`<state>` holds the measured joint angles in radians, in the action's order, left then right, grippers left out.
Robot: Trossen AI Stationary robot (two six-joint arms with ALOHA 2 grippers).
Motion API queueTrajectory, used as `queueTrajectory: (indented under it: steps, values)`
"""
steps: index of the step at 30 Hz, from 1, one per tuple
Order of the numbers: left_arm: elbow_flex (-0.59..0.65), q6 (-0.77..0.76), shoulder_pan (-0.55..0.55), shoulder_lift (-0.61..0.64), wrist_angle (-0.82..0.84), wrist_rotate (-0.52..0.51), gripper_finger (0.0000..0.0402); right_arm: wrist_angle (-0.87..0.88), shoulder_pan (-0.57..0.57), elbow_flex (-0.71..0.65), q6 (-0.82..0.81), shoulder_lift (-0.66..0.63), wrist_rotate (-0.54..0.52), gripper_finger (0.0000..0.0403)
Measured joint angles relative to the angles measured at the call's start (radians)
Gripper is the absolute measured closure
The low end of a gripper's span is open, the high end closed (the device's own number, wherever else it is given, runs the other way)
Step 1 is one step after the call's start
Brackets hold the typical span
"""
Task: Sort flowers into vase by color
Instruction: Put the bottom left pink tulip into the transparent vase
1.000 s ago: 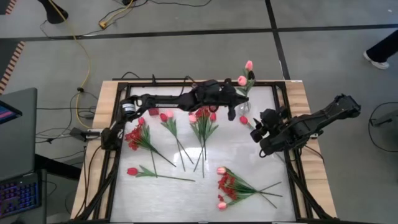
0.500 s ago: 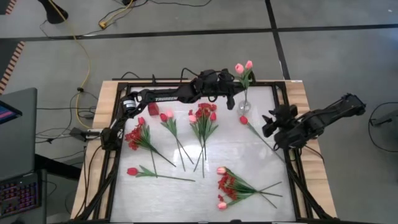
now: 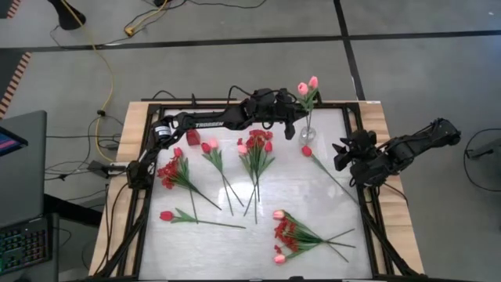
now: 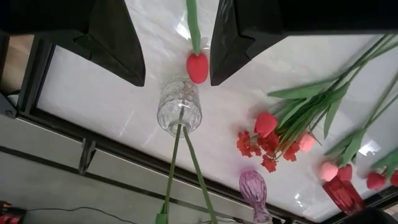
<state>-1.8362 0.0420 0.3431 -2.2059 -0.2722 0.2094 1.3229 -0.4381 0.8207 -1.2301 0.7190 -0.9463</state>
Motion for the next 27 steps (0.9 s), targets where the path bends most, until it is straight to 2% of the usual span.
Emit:
queueTrajectory:
  steps: [12, 27]
  values:
    - [0.000, -0.027, 0.000, -0.005, 0.046, -0.016, 0.0401, -0.117, 0.000, 0.000, 0.084, 0.000, -0.003, 0.0196]
    - [0.000, -0.090, 0.002, -0.005, 0.057, -0.054, 0.0401, -0.158, 0.000, 0.000, 0.087, 0.001, -0.025, 0.0196]
